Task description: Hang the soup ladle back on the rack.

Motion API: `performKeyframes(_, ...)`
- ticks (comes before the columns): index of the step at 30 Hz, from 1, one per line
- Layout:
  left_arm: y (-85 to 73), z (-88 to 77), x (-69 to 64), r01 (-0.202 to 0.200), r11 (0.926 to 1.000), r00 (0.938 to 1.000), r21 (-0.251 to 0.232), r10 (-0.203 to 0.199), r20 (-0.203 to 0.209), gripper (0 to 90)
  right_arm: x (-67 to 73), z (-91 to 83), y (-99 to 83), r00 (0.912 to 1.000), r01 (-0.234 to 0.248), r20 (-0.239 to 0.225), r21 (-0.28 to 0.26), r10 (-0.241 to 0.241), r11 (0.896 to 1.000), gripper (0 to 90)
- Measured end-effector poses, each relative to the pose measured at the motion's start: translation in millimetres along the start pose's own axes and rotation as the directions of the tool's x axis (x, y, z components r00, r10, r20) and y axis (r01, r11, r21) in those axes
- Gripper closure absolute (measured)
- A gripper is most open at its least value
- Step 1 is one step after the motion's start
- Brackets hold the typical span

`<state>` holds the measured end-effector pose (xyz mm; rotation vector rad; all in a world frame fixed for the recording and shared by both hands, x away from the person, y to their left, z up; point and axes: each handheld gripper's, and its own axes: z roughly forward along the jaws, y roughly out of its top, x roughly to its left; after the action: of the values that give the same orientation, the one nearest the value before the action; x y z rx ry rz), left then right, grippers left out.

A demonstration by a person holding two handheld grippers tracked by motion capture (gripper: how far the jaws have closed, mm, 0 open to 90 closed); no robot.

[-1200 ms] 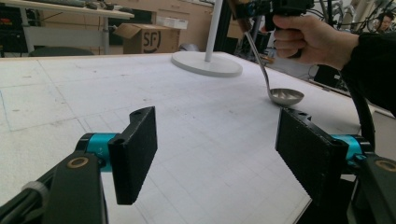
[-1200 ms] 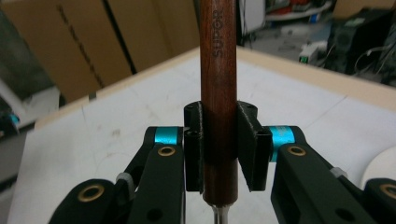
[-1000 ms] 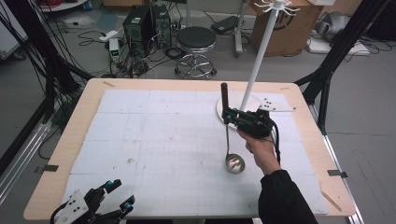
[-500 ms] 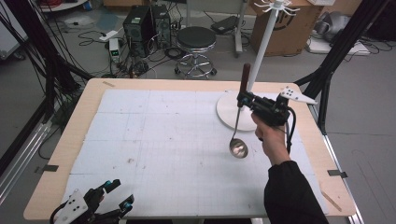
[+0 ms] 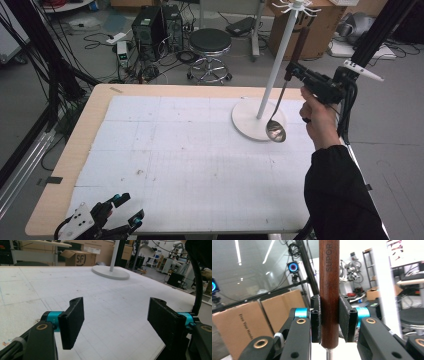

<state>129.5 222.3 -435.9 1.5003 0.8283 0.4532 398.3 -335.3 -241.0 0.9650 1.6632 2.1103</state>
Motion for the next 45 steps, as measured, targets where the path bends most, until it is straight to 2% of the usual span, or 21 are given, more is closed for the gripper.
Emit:
performKeyframes(9,-0.4,-0.4,3.2,0.021,0.9998,0.9998,-0.005,-0.021,0.001,30.2,-11.3,-6.0,36.3,0.9982,0.037,0.048,-0.019,-0.036,0.999,74.3)
performKeyframes(14,-0.5,0.0,3.5,0.027,0.9996,0.9996,-0.007,-0.027,0.006,30.2,-15.1,-5.6,43.5,0.9967,0.047,0.066,-0.009,-0.046,0.999,74.3)
performKeyframes(20,-0.3,-0.6,3.4,0.031,0.9994,0.9995,-0.012,-0.031,0.009,30.2,-19.7,-4.9,44.0,0.9961,0.038,0.079,0.01,-0.039,0.999,74.3)
performKeyframes(25,-0.3,-0.2,2.9,0.033,0.9994,0.9993,-0.013,-0.033,0.015,30.2,-16.8,-1.5,43.0,0.9961,0.048,0.073,0.022,-0.05,0.999,74.3)
performKeyframes(31,0.5,-1.3,1.8,0.031,0.9993,0.9993,-0.02,-0.031,0.021,30.2,-20.3,-2.0,42.2,0.9947,0.04,0.094,0.025,-0.042,0.999,74.3)
performKeyframes(36,0.4,-0.7,1.6,0.035,0.9993,0.9991,-0.017,-0.034,0.026,30.2,-19.1,-0.7,42.1,0.995,0.048,0.086,0.027,-0.05,0.998,74.3)
performKeyframes(45,0.6,-1.3,2.0,0.038,0.9991,0.999,-0.021,-0.037,0.023,30.2,-23.4,6.4,38.5,0.9954,0.032,0.089,0.038,-0.035,0.999,74.2)
